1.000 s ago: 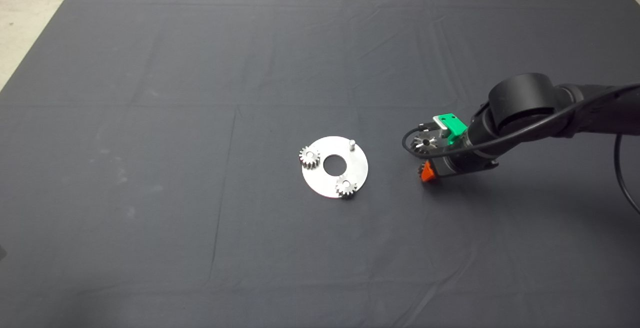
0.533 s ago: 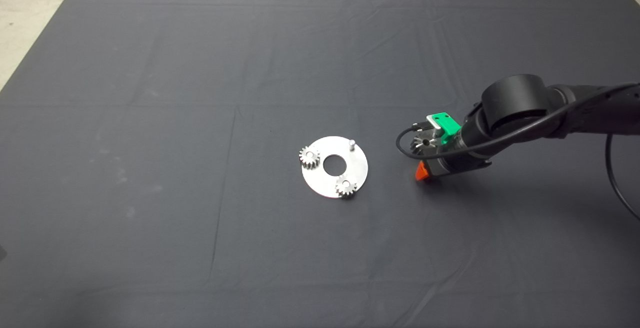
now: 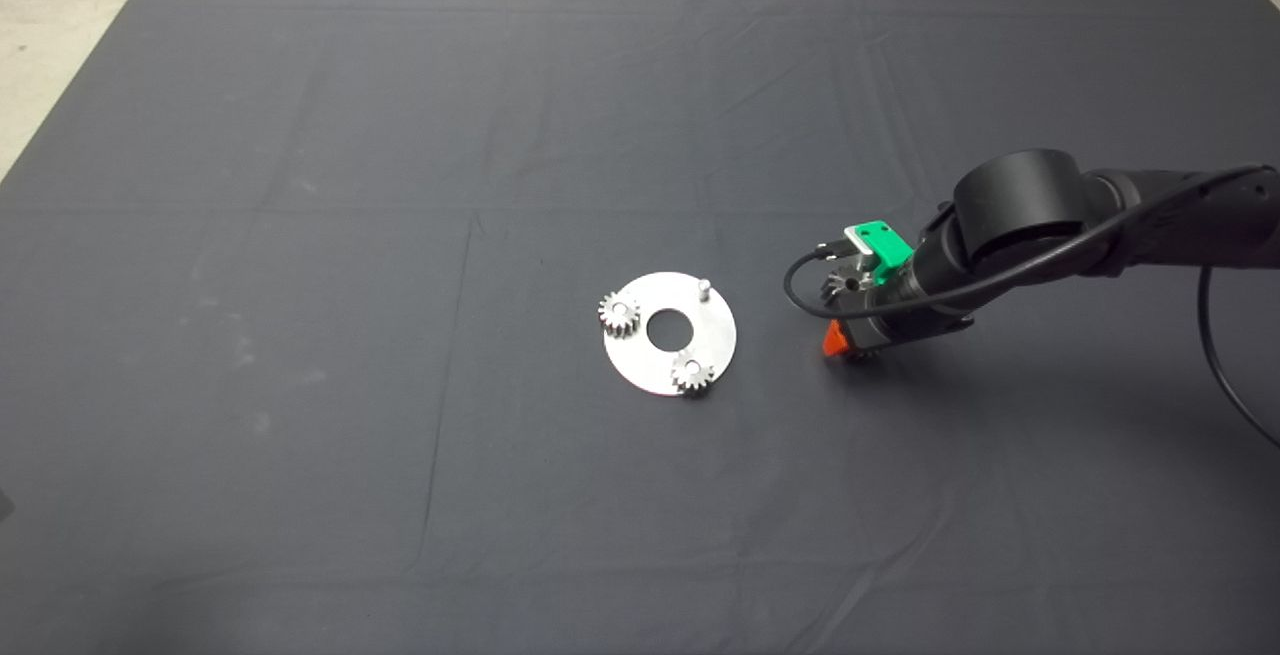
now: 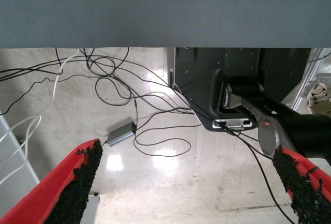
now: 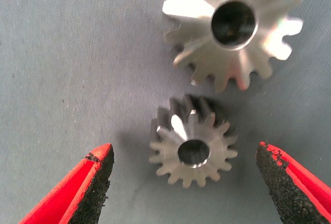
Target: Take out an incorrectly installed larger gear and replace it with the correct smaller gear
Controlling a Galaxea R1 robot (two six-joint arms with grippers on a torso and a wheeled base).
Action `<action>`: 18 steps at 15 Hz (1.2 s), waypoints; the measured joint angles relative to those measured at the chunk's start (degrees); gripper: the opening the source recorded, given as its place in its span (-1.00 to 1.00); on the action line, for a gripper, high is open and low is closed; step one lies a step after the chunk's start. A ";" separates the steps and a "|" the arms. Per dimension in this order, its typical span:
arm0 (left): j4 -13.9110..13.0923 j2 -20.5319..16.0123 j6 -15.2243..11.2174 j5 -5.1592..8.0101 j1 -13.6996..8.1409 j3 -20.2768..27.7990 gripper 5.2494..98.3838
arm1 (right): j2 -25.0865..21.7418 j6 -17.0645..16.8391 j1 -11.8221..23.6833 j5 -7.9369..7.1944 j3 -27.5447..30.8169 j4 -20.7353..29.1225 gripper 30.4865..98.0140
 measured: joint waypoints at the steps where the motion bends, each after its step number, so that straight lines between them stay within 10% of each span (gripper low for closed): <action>1: 0.00 0.00 0.01 0.00 0.00 0.00 0.70 | -0.02 0.00 -0.17 0.00 -0.01 -0.37 0.26; 18: 0.00 0.00 0.01 -0.04 0.00 0.00 0.70 | -0.17 -0.22 -1.05 -0.04 -0.91 -1.69 0.22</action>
